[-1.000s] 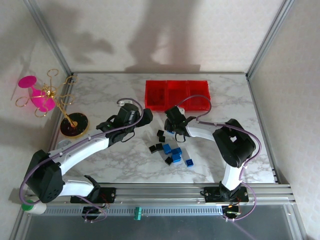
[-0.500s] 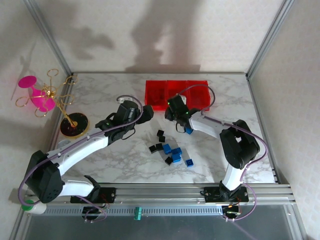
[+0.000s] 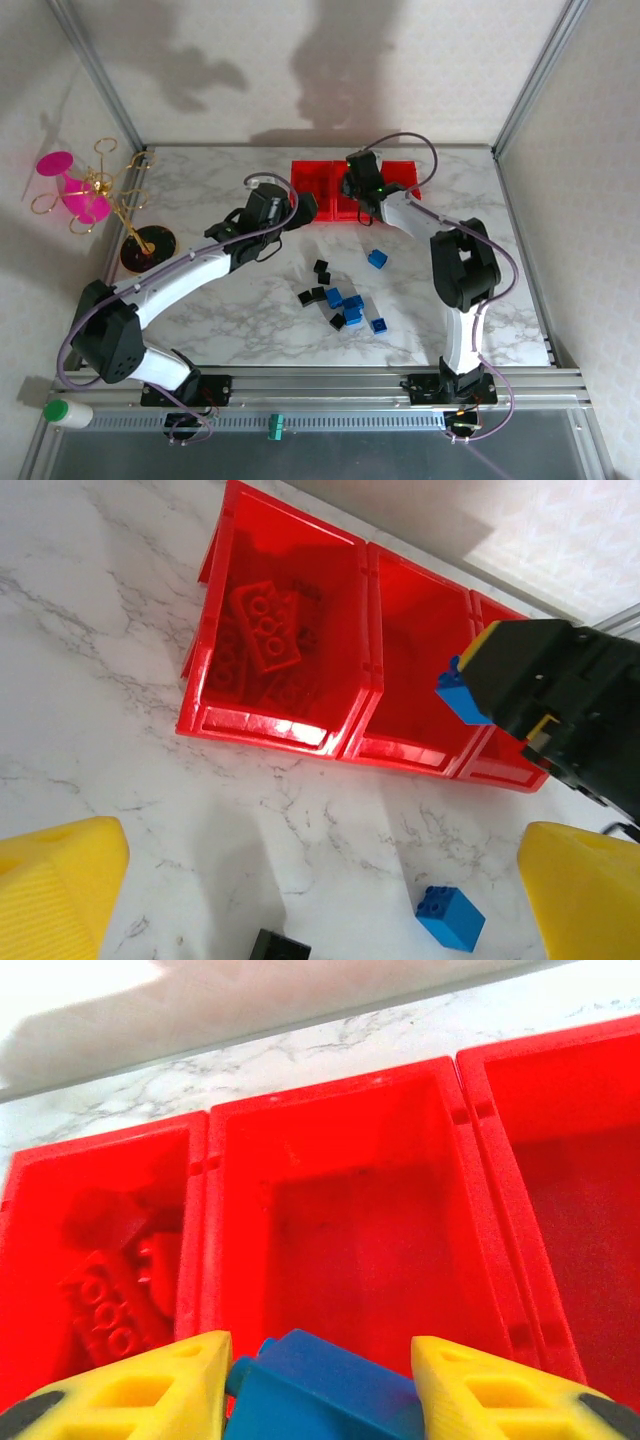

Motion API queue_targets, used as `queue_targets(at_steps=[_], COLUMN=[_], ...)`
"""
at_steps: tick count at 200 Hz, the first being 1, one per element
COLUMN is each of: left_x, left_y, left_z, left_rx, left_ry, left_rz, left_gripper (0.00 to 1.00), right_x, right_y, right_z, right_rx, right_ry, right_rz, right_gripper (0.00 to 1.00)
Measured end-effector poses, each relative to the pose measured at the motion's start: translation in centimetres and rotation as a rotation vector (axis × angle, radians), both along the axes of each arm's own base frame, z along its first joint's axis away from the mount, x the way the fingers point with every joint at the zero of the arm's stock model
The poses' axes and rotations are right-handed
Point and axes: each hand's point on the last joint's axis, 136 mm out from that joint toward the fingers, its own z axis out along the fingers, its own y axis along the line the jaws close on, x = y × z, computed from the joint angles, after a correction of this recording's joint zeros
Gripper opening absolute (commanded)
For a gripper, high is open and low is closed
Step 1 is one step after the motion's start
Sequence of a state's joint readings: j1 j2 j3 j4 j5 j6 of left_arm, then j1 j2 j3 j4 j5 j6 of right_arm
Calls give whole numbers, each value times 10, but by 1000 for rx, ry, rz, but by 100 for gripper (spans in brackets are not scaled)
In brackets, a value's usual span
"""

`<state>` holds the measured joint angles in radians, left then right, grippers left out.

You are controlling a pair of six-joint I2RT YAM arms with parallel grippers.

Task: Sort the legos into containers by color
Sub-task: Place the lego in the container, then pick up the lego from the center of the table.

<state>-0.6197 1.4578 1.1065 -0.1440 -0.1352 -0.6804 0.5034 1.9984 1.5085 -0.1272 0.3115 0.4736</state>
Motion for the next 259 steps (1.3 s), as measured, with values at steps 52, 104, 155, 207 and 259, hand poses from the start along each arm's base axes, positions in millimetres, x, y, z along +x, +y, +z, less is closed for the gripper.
queue_targets(at_steps=[52, 104, 155, 207, 259], left_x=[6, 5, -18, -49, -65], left_y=[-1, -1, -9, -24, -26], left_z=[3, 6, 18, -13, -40], left_rx=[-1, 3, -21, 10, 33], left_ry=[-9, -16, -41, 13, 60], left_rz=[6, -4, -57, -124, -146], left_gripper=[99, 100, 99, 99, 100], right_x=[19, -7, -62, -115, -155], right_y=[-2, -6, -29, -57, -70], right_z=[-4, 19, 32, -16, -66], right_rx=[-31, 10, 45, 26, 34], right_ry=[-7, -14, 10, 145, 281], right_rz=[7, 43, 48, 6, -23], right_gripper=[65, 72, 80, 89, 93])
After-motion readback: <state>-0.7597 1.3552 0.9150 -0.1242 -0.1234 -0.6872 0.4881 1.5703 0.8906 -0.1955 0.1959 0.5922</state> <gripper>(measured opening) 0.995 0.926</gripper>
